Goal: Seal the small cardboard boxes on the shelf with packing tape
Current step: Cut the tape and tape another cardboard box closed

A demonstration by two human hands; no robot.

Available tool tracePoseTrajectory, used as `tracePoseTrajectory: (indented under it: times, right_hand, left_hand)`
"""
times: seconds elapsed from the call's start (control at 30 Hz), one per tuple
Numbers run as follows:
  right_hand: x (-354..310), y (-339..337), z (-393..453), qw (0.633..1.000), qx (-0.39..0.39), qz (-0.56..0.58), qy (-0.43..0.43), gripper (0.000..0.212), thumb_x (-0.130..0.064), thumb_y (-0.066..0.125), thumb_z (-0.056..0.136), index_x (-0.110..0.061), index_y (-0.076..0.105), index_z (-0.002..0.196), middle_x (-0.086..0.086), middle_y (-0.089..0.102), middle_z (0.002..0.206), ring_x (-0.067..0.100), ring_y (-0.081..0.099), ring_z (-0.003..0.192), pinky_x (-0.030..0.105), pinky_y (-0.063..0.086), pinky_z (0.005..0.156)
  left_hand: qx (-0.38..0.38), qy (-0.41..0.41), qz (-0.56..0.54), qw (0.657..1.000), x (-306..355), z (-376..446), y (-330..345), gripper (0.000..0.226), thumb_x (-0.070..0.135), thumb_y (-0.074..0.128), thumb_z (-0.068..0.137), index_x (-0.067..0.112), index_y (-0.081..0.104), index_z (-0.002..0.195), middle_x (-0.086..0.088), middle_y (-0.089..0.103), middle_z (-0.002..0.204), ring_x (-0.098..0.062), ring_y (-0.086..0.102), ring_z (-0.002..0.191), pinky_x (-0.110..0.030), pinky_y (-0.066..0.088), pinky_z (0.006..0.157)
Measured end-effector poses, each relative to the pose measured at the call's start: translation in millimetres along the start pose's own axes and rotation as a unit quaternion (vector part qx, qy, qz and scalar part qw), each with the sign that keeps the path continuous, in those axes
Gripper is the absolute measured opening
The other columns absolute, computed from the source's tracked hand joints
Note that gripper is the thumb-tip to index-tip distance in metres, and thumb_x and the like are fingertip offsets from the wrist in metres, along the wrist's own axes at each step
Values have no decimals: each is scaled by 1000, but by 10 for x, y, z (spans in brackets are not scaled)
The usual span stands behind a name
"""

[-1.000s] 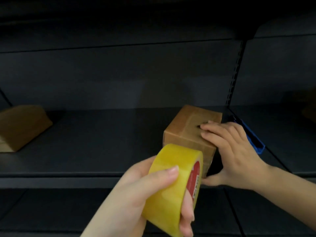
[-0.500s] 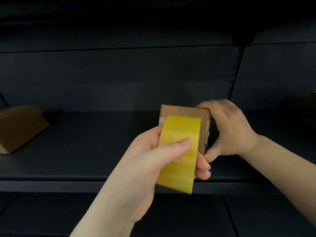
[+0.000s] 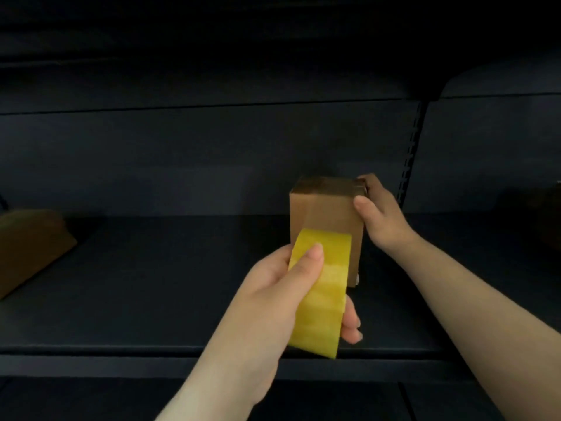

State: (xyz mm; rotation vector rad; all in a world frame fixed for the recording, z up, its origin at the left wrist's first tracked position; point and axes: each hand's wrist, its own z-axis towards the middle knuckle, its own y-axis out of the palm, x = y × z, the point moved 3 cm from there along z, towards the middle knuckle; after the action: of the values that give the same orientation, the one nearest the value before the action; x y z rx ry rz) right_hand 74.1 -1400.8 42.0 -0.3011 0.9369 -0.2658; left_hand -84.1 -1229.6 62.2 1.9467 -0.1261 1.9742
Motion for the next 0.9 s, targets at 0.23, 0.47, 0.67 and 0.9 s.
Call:
tracePoseTrajectory:
  times: [0.23, 0.47, 0.67, 0.9]
  right_hand:
    - [262, -1, 310, 963, 7, 98, 250, 54, -71, 33, 82, -30, 52, 112, -7, 58, 103, 2, 50, 84, 21, 35, 62]
    - [238, 368, 412, 915, -56, 164, 364, 77, -84, 35, 60, -25, 55, 105, 7, 64, 96, 26, 60, 90, 30, 46, 60]
    - [523, 400, 313, 871, -38, 223, 436, 77, -80, 47, 61, -17, 58, 104, 14, 65, 100, 32, 61, 94, 34, 48, 64]
    - [597, 359, 284, 876, -52, 161, 452, 81, -79, 41, 62, -15, 59, 109, 14, 65, 101, 31, 61, 93, 31, 49, 63]
  left_hand:
    - [9, 16, 15, 1000, -49, 16, 1, 32, 41, 56, 73, 18, 66, 93, -9, 68, 59, -21, 67, 55, -34, 59, 63]
    - [40, 52, 40, 997, -13, 55, -14, 31, 40, 53, 73, 19, 63, 94, -7, 70, 60, -19, 69, 57, -26, 58, 59]
    - [21, 4, 10, 1000, -171, -71, 18, 37, 44, 52, 72, 15, 63, 92, -9, 69, 59, -20, 67, 53, -28, 57, 54]
    - [37, -19, -1, 999, -317, -73, 52, 40, 45, 50, 72, 15, 59, 98, -8, 70, 61, -18, 67, 54, -27, 55, 55]
